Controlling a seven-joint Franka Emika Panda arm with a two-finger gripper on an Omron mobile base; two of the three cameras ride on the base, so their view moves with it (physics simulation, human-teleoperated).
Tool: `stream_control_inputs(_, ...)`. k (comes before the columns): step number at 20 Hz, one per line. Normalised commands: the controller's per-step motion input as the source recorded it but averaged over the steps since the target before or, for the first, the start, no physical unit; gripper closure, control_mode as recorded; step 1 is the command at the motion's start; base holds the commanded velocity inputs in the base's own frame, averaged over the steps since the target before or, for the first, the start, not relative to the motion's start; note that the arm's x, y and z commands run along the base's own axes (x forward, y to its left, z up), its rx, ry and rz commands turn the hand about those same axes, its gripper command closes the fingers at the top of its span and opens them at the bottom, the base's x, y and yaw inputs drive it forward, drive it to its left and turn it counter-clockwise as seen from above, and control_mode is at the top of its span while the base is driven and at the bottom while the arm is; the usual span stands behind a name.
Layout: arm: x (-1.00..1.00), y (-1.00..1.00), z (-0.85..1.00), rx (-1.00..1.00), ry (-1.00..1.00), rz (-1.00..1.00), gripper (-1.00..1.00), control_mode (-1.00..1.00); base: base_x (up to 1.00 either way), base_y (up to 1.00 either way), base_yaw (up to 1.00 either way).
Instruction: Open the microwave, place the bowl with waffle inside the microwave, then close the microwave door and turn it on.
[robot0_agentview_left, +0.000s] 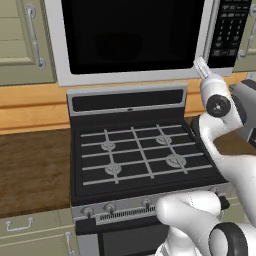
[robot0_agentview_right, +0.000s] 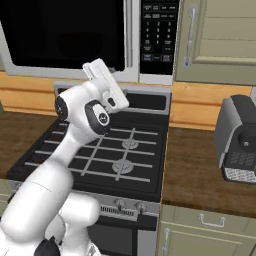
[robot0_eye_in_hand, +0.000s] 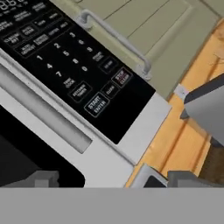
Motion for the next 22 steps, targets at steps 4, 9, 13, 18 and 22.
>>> stream_control_inputs(4, -0.57, -0.75, 0.99, 0.61, 0.26, 0.26, -1.00, -1.00, 0.00, 0.00, 0.00)
stream_control_inputs(9, -0.48, -0.45, 0.70, 0.57, 0.09, 0.15, -1.00, -1.00, 0.00, 0.00, 0.00)
stream_control_inputs(13, -0.03, 0.02, 0.07, 0.37, 0.01, 0.01, -1.00, -1.00, 0.00, 0.00, 0.00)
stream_control_inputs(18, -0.03, 0.00, -0.09, 0.22, 0.09, 0.21, -1.00, -1.00, 0.00, 0.00, 0.00)
stream_control_inputs(22, 0.00, -0.01, 0.00, 0.03, -0.01, 0.07, -1.00, -1.00, 0.00, 0.00, 0.00)
